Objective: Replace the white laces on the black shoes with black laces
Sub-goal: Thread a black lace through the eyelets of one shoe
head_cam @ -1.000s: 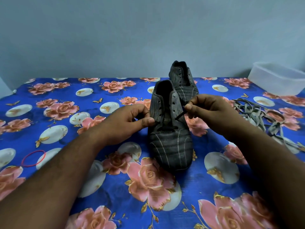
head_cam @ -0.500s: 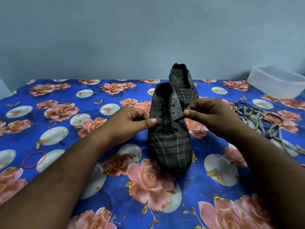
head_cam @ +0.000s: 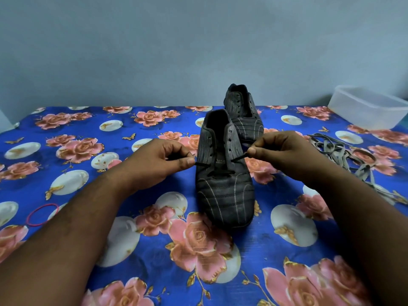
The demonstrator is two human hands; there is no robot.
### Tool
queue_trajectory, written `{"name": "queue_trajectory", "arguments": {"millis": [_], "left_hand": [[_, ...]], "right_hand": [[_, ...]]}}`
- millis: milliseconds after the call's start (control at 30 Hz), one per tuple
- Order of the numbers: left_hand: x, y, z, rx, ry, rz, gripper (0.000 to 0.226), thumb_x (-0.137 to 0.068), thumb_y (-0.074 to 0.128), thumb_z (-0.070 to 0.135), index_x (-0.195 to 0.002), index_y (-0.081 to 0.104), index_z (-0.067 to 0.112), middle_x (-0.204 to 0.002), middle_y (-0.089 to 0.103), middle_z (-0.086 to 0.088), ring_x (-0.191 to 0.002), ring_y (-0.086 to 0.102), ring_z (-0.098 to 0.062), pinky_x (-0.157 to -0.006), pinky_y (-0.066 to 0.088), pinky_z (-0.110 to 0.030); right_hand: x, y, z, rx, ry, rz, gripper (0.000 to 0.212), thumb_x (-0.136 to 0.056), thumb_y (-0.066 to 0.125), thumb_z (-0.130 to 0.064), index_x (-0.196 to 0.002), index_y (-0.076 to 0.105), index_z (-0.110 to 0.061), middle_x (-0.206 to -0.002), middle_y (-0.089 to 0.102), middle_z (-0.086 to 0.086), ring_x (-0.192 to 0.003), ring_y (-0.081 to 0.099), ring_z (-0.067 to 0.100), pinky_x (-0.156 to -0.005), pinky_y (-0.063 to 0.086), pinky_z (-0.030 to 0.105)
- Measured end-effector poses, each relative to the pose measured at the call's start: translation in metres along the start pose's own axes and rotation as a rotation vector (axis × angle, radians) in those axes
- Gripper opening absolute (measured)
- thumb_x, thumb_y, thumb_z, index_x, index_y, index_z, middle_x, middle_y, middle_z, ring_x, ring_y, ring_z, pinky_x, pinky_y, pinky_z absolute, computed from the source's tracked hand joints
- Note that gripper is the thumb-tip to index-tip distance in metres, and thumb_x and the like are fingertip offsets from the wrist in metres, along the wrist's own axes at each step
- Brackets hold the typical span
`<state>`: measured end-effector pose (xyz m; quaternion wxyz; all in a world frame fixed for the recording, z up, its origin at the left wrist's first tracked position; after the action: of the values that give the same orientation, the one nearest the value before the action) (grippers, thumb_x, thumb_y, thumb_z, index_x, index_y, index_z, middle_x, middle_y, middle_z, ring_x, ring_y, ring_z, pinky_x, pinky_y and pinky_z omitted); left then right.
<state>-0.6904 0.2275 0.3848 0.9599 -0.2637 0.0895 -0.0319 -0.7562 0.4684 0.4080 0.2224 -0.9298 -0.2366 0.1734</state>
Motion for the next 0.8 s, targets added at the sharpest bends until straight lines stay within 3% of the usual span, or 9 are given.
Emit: {"name": "queue_trajectory", "arguments": {"millis": [133, 233, 333, 467, 633, 700, 800], "left_hand": [[0.002, -0.001, 0.002, -0.043, 0.009, 0.002, 0.007, -0.092, 0.072, 0.019, -0.088, 0.076, 0.013, -0.073, 0.069, 0.01, -0.065, 0.056, 0.005, -0.065, 0.042, -0.007], [0.001, -0.008, -0.002, -0.163, 0.005, 0.011, 0.007, -0.091, 0.073, 0.023, -0.087, 0.077, 0.021, -0.081, 0.073, -0.001, -0.072, 0.059, -0.004, -0.069, 0.047, -0.017], [0.001, -0.017, -0.007, -0.138, -0.024, 0.043, 0.006, -0.091, 0.074, 0.025, -0.086, 0.077, 0.024, -0.081, 0.073, -0.006, -0.073, 0.06, -0.01, -0.075, 0.05, -0.032], [0.002, -0.012, -0.009, -0.154, -0.045, 0.016, 0.008, -0.091, 0.073, 0.024, -0.087, 0.077, 0.02, -0.083, 0.074, -0.003, -0.075, 0.063, -0.008, -0.075, 0.051, -0.031], [0.001, -0.025, -0.015, -0.245, -0.087, 0.064, 0.008, -0.092, 0.073, 0.026, -0.086, 0.076, 0.023, -0.083, 0.074, 0.002, -0.083, 0.068, -0.018, -0.08, 0.053, -0.033], [0.0, -0.027, -0.018, -0.306, -0.09, 0.076, 0.008, -0.092, 0.073, 0.028, -0.085, 0.076, 0.027, -0.083, 0.072, 0.007, -0.081, 0.065, -0.013, -0.079, 0.052, -0.032], [-0.002, -0.022, -0.018, -0.374, -0.067, 0.06, 0.008, -0.093, 0.071, 0.028, -0.09, 0.074, 0.036, -0.092, 0.067, 0.014, -0.083, 0.061, 0.0, -0.078, 0.048, -0.029]], "right_hand": [[0.002, 0.002, -0.001, -0.005, -0.01, -0.001, 0.033, -0.077, 0.073, -0.042, -0.085, 0.076, -0.01, -0.067, 0.064, 0.009, -0.058, 0.047, 0.008, -0.053, 0.036, 0.023], [0.0, -0.005, 0.002, 0.004, 0.023, 0.012, 0.029, -0.077, 0.074, -0.041, -0.083, 0.075, -0.013, -0.059, 0.061, -0.011, -0.051, 0.047, 0.003, -0.053, 0.038, 0.017], [-0.001, -0.011, 0.007, -0.009, 0.045, 0.024, 0.025, -0.077, 0.076, -0.044, -0.079, 0.075, -0.019, -0.06, 0.06, -0.009, -0.056, 0.048, 0.018, -0.057, 0.039, 0.032], [0.0, -0.007, 0.004, 0.053, 0.024, 0.009, 0.019, -0.085, 0.078, -0.028, -0.085, 0.076, -0.009, -0.056, 0.059, -0.015, -0.049, 0.048, 0.001, -0.052, 0.038, 0.013], [-0.002, -0.015, 0.012, -0.06, 0.072, 0.019, 0.031, -0.074, 0.078, -0.042, -0.08, 0.074, -0.012, -0.066, 0.054, 0.019, -0.058, 0.039, 0.025, -0.058, 0.036, 0.039], [-0.001, -0.013, 0.011, -0.025, 0.055, 0.004, 0.034, -0.073, 0.078, -0.045, -0.082, 0.075, -0.012, -0.069, 0.057, 0.024, -0.059, 0.041, 0.024, -0.058, 0.037, 0.039], [-0.001, -0.012, 0.013, 0.013, 0.061, -0.013, 0.034, -0.077, 0.075, -0.047, -0.085, 0.077, -0.014, -0.07, 0.061, 0.018, -0.06, 0.045, 0.02, -0.057, 0.04, 0.033]]}}
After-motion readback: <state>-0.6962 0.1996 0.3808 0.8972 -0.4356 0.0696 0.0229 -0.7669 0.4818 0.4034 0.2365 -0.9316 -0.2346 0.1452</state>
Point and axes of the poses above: each hand's wrist, its own x-axis away from the middle knuckle, its own y-axis out of the palm, z = x × y, the point moved 8 cm from there along -x, towards the middle knuckle
